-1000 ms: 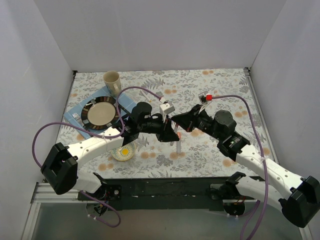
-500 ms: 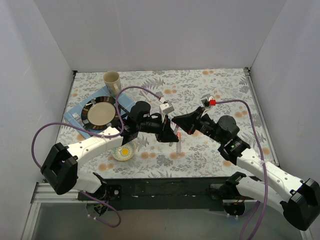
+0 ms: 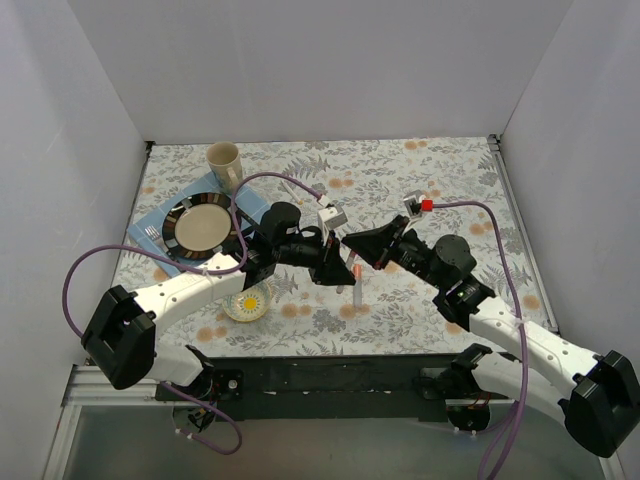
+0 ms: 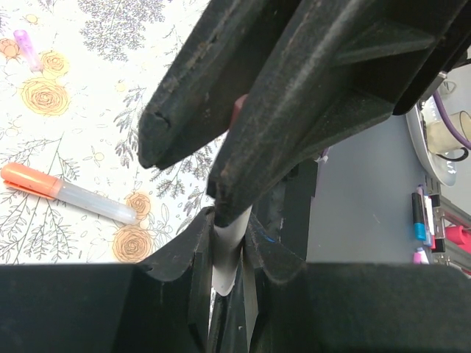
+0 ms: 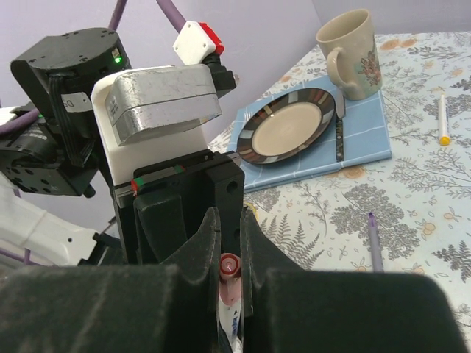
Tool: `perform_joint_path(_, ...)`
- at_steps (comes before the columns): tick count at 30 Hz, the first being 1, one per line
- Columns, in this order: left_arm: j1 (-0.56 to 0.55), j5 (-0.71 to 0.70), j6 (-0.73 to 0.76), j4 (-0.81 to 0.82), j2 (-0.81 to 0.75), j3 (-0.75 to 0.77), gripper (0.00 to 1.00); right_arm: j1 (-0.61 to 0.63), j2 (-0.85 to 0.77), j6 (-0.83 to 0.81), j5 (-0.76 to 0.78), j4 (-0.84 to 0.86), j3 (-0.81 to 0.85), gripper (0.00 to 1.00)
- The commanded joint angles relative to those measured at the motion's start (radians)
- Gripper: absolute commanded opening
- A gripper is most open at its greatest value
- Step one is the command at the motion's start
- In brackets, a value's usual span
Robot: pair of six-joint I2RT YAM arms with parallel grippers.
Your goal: Insert the pens into the pen caps
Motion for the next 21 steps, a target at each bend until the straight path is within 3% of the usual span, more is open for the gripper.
perform_joint_path(1, 0.122, -0.241, -0.055, 0.449, -0.085, 0.157, 0.00, 0.098, 0.028, 0.146, -0.407, -0.309, -0.128, 0.01)
perform_joint_path(11, 0.129, -0.265, -0.015, 0.386, -0.064, 0.233, 0.00, 0.110, 0.072, 0.026, -0.247, -0.606, -0.052, 0.01)
perform_joint_path(17, 0.145, -0.253, -0.019, 0.386, -0.051, 0.238, 0.00, 0.147, 0.057, 0.042, -0.252, -0.512, -0.084, 0.01)
perform_joint_path(21, 0.145, -0.269, -0.017, 0.380, -0.039, 0.246, 0.00, 0.201, 0.051, 0.117, -0.160, -0.461, -0.096, 0.01)
